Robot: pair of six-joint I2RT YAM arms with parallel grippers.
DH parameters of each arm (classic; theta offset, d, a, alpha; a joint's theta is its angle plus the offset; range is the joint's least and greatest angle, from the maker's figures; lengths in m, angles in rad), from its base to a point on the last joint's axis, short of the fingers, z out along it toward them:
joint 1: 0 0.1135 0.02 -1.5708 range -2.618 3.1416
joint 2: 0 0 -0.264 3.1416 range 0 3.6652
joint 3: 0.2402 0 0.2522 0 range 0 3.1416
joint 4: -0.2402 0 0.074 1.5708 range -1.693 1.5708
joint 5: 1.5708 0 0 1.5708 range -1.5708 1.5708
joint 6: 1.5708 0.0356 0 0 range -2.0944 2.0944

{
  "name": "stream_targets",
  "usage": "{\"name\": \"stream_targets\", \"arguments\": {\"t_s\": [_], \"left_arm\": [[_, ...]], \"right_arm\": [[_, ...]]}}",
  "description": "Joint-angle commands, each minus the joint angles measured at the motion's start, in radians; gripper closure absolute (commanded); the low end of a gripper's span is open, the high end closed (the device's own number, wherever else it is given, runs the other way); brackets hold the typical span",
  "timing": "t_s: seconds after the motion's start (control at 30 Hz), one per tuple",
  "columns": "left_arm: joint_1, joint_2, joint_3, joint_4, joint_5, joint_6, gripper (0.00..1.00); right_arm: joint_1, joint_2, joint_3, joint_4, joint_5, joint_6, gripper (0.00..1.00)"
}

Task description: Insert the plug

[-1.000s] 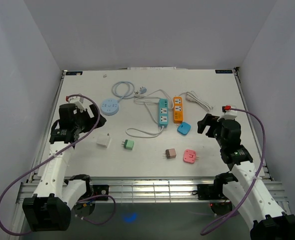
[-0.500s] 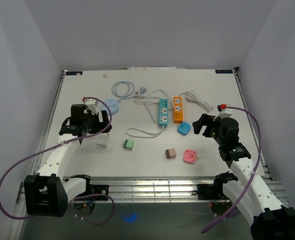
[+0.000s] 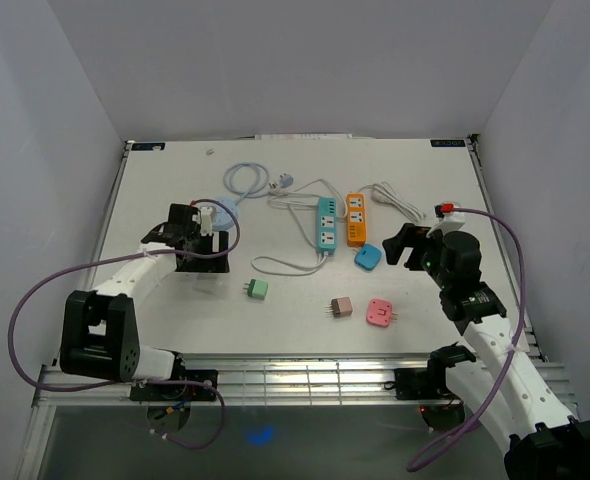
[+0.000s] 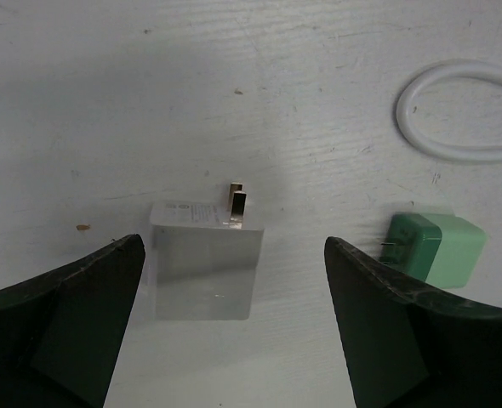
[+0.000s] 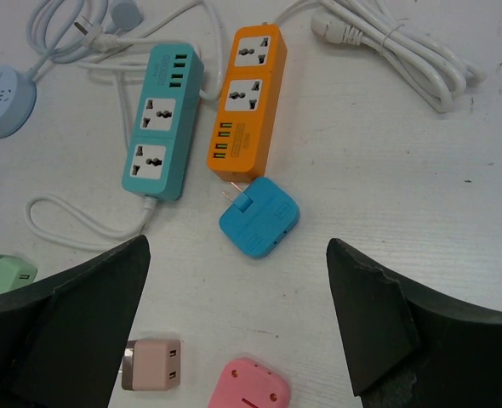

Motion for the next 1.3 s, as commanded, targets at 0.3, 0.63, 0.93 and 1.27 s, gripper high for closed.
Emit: {"name": "stream_targets", "arguments": {"t_s": [0.3, 0.63, 0.93, 1.27], "left_arm": [[-0.068, 0.044, 0.049, -0.099, -0.215, 0.002, 0.02], [-0.067, 0.123, 0.058, -0.087, -0.197, 0.015, 0.12], [-0.068, 0.11, 0.084, -0.075, -0.099, -0.003, 0.46], [-0.068, 0.044, 0.208, -0.059, 0.039, -0.193, 0.66]], "right_arm": [[0.01, -0.031, 0.045, -0.021, -0.033, -0.011, 0.11], [0.01, -0.039, 0.045, -0.024, -0.028, -0.011, 0.11], [0.012, -0.045, 0.038, -0.021, -0.044, -0.004, 0.11], [0.013, 0.115, 0.059, 0.064, -0.299, 0.039, 0.1]]}}
